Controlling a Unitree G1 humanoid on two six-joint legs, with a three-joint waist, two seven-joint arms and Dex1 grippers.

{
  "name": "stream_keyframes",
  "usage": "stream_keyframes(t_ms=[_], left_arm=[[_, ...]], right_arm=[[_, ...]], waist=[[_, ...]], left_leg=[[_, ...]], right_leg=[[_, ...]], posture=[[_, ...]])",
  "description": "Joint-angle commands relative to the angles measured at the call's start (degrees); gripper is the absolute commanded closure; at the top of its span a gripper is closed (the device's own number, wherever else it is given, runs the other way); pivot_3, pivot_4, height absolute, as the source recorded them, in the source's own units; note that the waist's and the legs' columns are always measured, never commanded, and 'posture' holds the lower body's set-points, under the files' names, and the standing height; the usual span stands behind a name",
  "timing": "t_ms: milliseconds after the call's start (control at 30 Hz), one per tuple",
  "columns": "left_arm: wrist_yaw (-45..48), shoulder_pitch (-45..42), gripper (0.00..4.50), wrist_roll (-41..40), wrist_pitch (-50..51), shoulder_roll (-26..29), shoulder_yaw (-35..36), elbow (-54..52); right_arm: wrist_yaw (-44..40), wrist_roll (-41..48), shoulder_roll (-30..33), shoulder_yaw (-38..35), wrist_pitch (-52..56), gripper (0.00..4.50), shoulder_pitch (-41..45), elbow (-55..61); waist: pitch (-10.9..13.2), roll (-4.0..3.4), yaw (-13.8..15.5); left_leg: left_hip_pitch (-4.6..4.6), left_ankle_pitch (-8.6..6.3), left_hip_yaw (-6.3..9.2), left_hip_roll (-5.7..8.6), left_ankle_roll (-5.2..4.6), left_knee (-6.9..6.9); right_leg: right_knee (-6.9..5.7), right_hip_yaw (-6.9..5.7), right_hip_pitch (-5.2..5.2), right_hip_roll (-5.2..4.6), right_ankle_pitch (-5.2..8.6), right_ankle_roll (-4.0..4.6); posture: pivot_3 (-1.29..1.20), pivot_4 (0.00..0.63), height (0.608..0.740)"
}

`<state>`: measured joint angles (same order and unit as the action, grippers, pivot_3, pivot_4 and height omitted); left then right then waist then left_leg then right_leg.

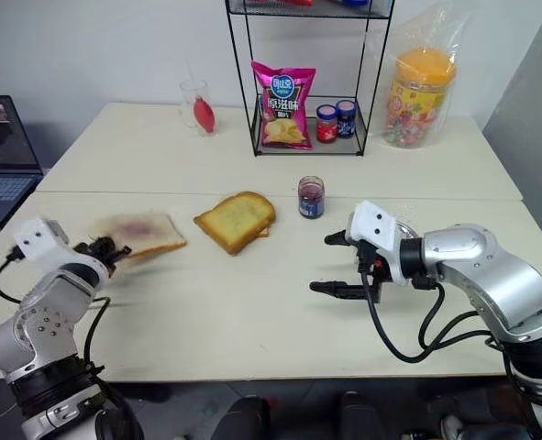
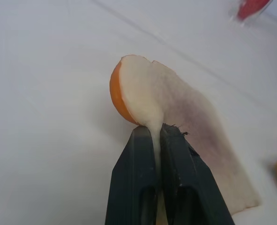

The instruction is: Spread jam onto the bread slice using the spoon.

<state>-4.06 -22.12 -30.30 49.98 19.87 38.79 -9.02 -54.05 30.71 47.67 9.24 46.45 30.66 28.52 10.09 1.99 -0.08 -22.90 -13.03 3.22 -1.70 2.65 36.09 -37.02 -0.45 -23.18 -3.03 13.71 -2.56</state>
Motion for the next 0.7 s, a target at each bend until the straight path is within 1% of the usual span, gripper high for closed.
stream_keyframes(t_ms=[33, 100, 200, 300, 333, 367, 433, 500, 600, 700], left_arm=[[3.45, -3.31, 4.47, -1.68, -2.39, 2.87, -4.88, -9.52], [6.54, -5.92, 4.47, -4.25, -1.57, 4.04, -7.86, -13.14], [8.47, -8.19, 4.47, -10.23, 2.01, 3.41, -9.1, -15.82], [9.28, -10.65, 4.47, -23.83, 7.38, 0.88, -8.79, -18.42], [8.63, -10.39, 4.47, -28.49, 9.12, 0.3, -8.08, -18.39], [8.04, -9.25, 4.47, -30.34, 10.37, 0.27, -7.87, -18.35], [5.7, -4.8, 4.47, -36.49, 13.26, -0.76, -7.72, -17.99], [4.05, -0.16, 4.47, -41.04, 15.08, -1.24, -9.0, -18.36], [4.74, 7.67, 4.47, -40.69, 15.07, -1.03, -13.1, -20.71], [8.64, 16.63, 4.47, -35.21, 12.19, -1.08, -18.13, -21.14]], right_arm=[[-3.18, 4.89, 0.9, -6.02, -1.46, 0.0, -0.84, 2.88], [-3.34, 7.03, 1.02, -8.0, -0.47, 0.0, -1.28, 3.52], [-3.3, 8.62, 1.67, -9.38, 0.22, 0.0, -1.85, 3.98], [-3.0, 10.82, 2.89, -11.64, 2.01, 0.0, -2.85, 4.69], [-3.03, 11.01, 3.48, -12.23, 2.03, 0.0, -3.34, 4.88], [-2.91, 11.08, 3.99, -12.76, 2.19, 0.0, -3.74, 5.0], [-2.87, 11.34, 5.09, -13.96, 2.35, 0.0, -4.71, 5.24], [-2.61, 11.8, 5.75, -14.54, 2.71, 0.0, -5.31, 5.58], [-2.33, 12.75, 6.39, -14.9, 3.32, 0.0, -6.11, 6.37], [-1.99, 13.07, 6.63, -14.27, 3.7, 0.0, -7.28, 7.53]], waist=[[0.02, 0.02, 0.1], [0.05, 0.07, 0.17], [0.05, 0.08, 0.07], [0.06, 0.07, -0.03], [0.06, 0.06, -0.06], [0.07, 0.05, -0.14], [0.07, 0.04, -0.34], [0.06, 0.0, -0.56], [0.08, 0.02, -0.51], [0.08, 0.01, -0.06]], left_leg=[[-0.02, 0.0, 0.01, 0.0, 0.0, 0.0], [-0.04, 0.0, 0.01, 0.0, 0.01, 0.0], [-0.03, 0.0, -0.01, 0.01, 0.01, 0.02], [0.01, 0.0, -0.06, 0.01, 0.0, 0.02], [0.01, 0.0, -0.05, 0.01, 0.0, 0.02], [0.01, 0.0, -0.05, 0.0, 0.0, 0.02], [0.03, 0.0, -0.04, 0.0, 0.0, 0.01], [0.08, 0.0, -0.06, 0.0, -0.01, -0.01], [0.07, 0.0, -0.05, -0.01, -0.01, -0.01], [0.07, 0.0, -0.05, 0.0, -0.01, 0.02]], right_leg=[[0.01, -0.01, -0.01, 0.0, -0.01, 0.02], [0.01, -0.02, -0.01, 0.0, -0.01, 0.01], [0.02, 0.0, 0.01, 0.0, -0.01, -0.05], [0.0, 0.05, 0.02, -0.01, -0.02, -0.08], [-0.01, 0.04, 0.01, -0.01, -0.02, -0.08], [-0.02, 0.04, 0.01, 0.0, -0.02, -0.08], [-0.05, 0.05, -0.01, 0.0, -0.01, -0.07], [-0.07, 0.08, 0.0, 0.01, 0.01, -0.05], [-0.08, 0.08, -0.01, 0.02, 0.02, -0.03], [-0.05, 0.08, 0.02, 0.01, 0.02, -0.02]], posture=[[0.0, 0.15, 0.74], [0.0, 0.15, 0.74], [0.0, 0.15, 0.74], [0.0, 0.15, 0.74], [0.0, 0.15, 0.74], [0.0, 0.15, 0.74], [0.0, 0.15, 0.74], [0.0, 0.15, 0.74], [0.0, 0.15, 0.74], [0.0, 0.15, 0.74]])
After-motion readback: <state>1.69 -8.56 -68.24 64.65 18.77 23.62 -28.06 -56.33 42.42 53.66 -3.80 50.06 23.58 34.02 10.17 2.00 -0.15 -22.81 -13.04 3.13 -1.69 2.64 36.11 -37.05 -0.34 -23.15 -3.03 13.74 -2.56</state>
